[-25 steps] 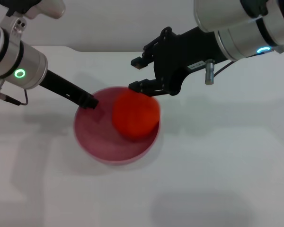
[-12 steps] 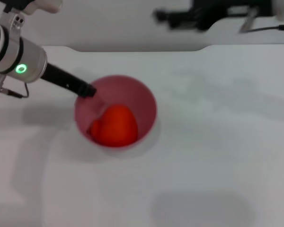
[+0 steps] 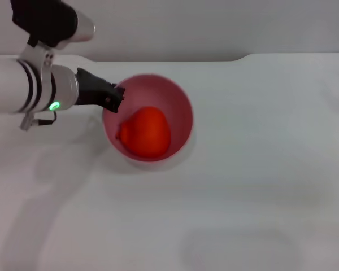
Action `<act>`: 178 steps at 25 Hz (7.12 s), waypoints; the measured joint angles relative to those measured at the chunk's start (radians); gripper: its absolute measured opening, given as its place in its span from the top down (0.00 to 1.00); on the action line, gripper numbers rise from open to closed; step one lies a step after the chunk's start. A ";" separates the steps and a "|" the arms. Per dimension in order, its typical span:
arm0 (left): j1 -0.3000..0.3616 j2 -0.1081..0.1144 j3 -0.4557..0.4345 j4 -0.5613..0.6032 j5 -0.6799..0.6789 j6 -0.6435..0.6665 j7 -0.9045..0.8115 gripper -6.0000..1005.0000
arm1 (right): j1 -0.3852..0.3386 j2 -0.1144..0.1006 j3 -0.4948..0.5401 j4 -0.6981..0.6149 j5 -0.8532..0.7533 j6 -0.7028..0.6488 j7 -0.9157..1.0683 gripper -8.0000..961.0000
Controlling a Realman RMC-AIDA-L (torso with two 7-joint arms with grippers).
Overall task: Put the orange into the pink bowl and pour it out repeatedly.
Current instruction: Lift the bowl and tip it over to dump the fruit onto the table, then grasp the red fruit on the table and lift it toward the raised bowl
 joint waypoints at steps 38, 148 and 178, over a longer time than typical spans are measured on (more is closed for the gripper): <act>0.403 -0.003 0.689 -0.115 0.000 -1.618 0.877 0.95 | 0.077 0.002 0.161 0.257 -0.112 -0.079 0.126 0.33; -0.156 0.045 -0.748 -0.194 -0.388 0.420 0.325 0.95 | 0.617 0.012 -0.482 0.116 -1.501 0.291 1.156 0.34; -0.157 0.050 -0.748 -0.191 -0.312 0.401 0.320 0.95 | 0.411 0.001 -0.464 -0.361 -1.501 0.114 1.198 0.93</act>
